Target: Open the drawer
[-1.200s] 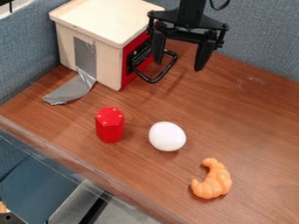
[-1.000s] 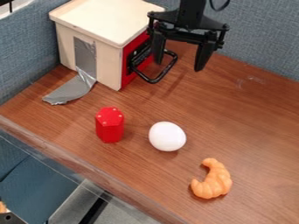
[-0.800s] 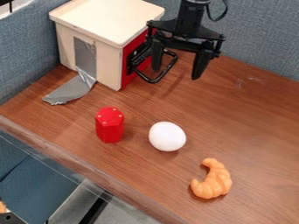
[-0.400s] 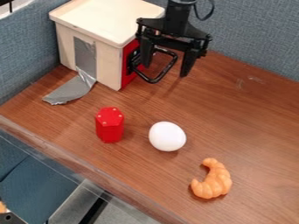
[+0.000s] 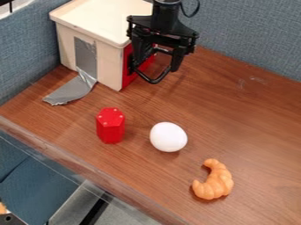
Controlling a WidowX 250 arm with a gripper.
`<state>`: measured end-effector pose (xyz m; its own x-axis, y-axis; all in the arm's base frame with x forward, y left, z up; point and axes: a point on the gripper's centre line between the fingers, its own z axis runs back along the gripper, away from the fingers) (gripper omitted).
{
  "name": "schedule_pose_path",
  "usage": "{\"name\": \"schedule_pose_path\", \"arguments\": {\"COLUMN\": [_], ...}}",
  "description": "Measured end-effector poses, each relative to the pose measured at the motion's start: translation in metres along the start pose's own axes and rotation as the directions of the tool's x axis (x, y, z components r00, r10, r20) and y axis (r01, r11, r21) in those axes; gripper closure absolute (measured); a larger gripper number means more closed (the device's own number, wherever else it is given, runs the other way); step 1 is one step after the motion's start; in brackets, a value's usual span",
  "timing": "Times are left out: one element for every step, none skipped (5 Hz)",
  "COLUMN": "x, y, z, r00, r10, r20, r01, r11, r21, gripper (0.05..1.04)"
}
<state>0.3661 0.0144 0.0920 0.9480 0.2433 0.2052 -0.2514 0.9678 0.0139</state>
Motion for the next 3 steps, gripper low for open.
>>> {"name": "schedule_pose_path", "arguments": {"x": [0.007, 0.010, 0.012], "y": [-0.004, -0.010, -0.016], "z": [-0.014, -0.025, -0.031], "r00": [1.000, 1.000, 0.999], "r10": [0.001, -0.012, -0.030], "r20": [0.006, -0.012, -0.010], "r01": [-0.001, 0.012, 0.030], "r11": [1.000, 1.000, 0.999], "r21": [-0.007, -0.017, -0.010], "gripper": [0.085, 0.085, 0.085]}}
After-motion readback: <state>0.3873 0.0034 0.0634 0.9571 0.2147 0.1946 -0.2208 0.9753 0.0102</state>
